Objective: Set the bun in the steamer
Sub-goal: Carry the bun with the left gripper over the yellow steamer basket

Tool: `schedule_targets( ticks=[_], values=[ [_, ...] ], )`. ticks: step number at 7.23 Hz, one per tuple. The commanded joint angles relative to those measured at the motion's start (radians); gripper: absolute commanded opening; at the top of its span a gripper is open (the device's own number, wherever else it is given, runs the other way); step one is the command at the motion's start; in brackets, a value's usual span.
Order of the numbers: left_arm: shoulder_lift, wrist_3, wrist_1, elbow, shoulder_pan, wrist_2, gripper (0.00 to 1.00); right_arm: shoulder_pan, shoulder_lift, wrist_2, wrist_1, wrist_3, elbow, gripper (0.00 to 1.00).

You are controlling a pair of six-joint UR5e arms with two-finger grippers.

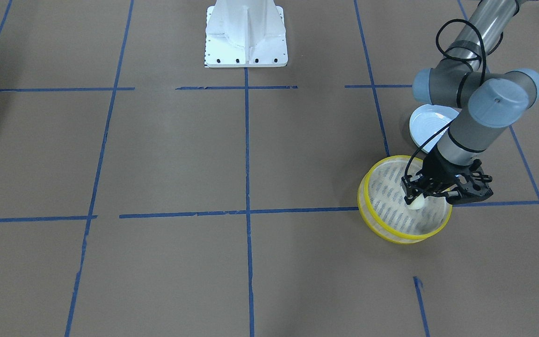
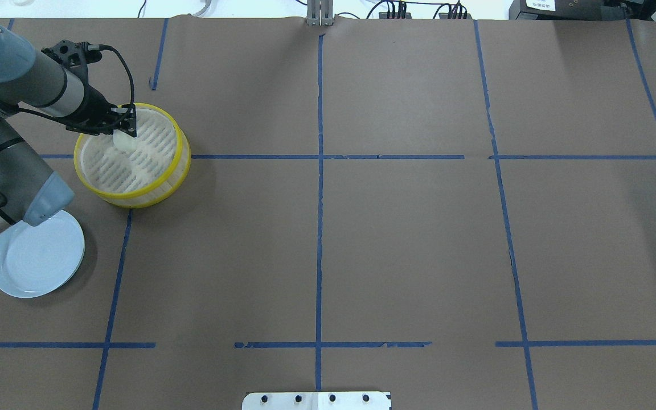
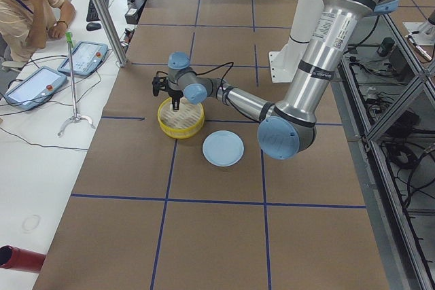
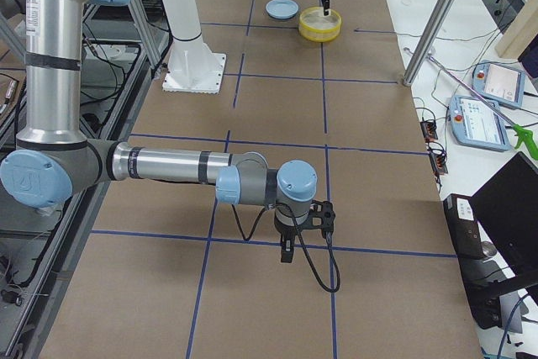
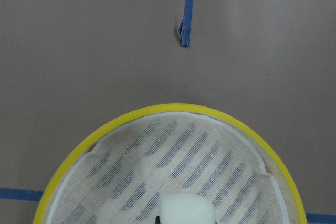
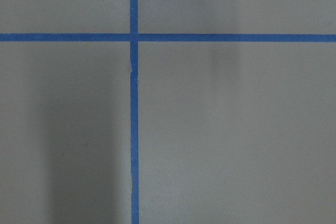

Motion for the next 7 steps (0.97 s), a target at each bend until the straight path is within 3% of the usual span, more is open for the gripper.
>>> schedule_targets(
  ticks=[1,7],
  values=[
    [0.005,-0.02,0.003,0.013,0.035,0.021,0.35,0.0,0.0,0.0,-0.001,0.0,0.0,1.0],
    [0.011,-0.023,0.048,0.012,0.037,0.019,0.36,0.0,0.0,0.0,-0.001,0.0,0.0,1.0]
  ],
)
